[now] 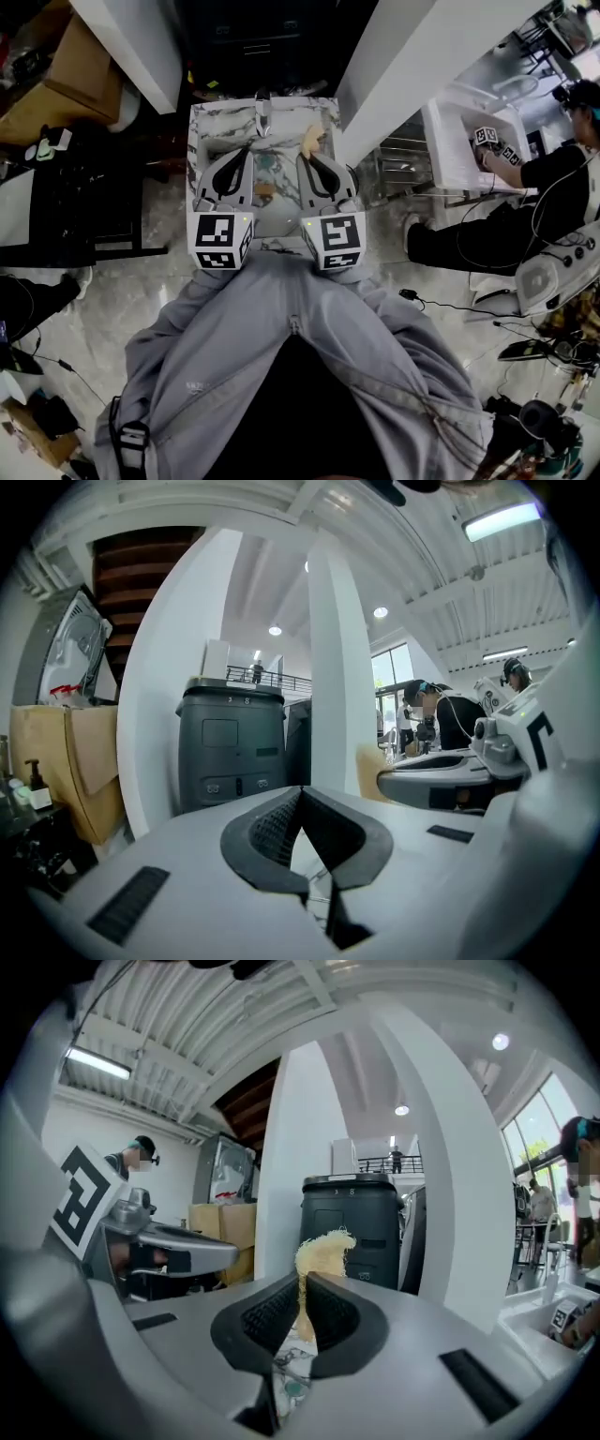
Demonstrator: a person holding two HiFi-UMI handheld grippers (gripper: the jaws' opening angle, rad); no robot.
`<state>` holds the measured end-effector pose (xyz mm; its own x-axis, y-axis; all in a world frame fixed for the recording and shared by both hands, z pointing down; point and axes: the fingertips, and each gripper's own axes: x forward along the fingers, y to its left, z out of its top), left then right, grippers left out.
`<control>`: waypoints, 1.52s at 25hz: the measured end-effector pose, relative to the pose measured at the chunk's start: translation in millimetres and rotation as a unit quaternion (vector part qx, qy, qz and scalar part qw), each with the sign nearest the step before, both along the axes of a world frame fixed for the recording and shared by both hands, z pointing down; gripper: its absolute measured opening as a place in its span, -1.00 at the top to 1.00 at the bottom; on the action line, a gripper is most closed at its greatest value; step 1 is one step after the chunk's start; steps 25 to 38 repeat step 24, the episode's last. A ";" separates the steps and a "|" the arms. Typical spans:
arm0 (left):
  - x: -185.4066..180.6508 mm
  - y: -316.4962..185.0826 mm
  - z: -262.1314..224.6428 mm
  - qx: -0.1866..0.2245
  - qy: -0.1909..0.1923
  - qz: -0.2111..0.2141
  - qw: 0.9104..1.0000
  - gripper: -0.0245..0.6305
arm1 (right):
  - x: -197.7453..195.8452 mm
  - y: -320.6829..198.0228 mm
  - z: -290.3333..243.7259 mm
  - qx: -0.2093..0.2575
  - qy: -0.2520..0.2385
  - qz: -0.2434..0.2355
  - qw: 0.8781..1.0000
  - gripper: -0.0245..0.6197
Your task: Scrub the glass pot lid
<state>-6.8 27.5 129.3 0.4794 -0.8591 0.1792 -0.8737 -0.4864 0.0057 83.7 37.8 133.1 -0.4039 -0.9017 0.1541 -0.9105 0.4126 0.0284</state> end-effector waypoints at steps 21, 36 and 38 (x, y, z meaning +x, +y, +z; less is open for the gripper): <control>35.3 19.1 7.4 0.014 -0.004 0.004 1.000 0.89 | 24.4 13.8 8.7 0.001 -0.023 -0.019 1.000 0.79; 38.3 27.3 7.8 0.013 -0.002 0.006 1.000 0.89 | 27.1 20.9 5.5 0.007 -0.019 -0.020 1.000 0.79; 38.3 27.3 7.8 0.013 -0.002 0.006 1.000 0.89 | 27.1 20.9 5.5 0.007 -0.019 -0.020 1.000 0.79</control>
